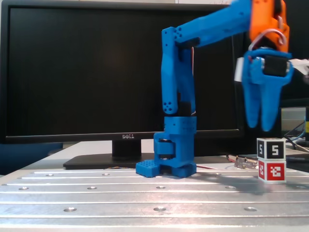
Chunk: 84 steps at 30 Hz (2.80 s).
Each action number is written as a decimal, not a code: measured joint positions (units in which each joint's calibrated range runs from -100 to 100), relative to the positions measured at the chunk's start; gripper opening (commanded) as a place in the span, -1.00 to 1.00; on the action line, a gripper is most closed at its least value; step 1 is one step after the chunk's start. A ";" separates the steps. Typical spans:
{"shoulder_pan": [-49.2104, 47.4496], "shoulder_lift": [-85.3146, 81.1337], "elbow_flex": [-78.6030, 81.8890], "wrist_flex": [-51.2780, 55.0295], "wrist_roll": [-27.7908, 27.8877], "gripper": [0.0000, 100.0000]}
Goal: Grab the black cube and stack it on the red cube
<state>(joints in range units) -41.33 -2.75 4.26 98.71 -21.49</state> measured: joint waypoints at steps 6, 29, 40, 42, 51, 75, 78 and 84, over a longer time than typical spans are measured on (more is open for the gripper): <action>12.44 0.00 0.00 -1.46 11.70 -0.65; 37.19 -0.42 18.30 -24.75 30.23 -0.99; 38.67 -17.00 41.12 -39.71 28.71 -0.99; 38.67 -21.14 45.83 -42.11 28.13 -0.99; 39.41 -40.08 62.86 -49.51 25.09 -0.99; 39.11 -74.67 86.23 -49.16 23.09 -0.99; 39.11 -78.56 87.59 -47.19 23.09 -0.99; 39.56 -85.33 90.85 -42.37 23.09 -0.99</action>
<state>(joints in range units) -1.78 -88.08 95.11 56.34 1.60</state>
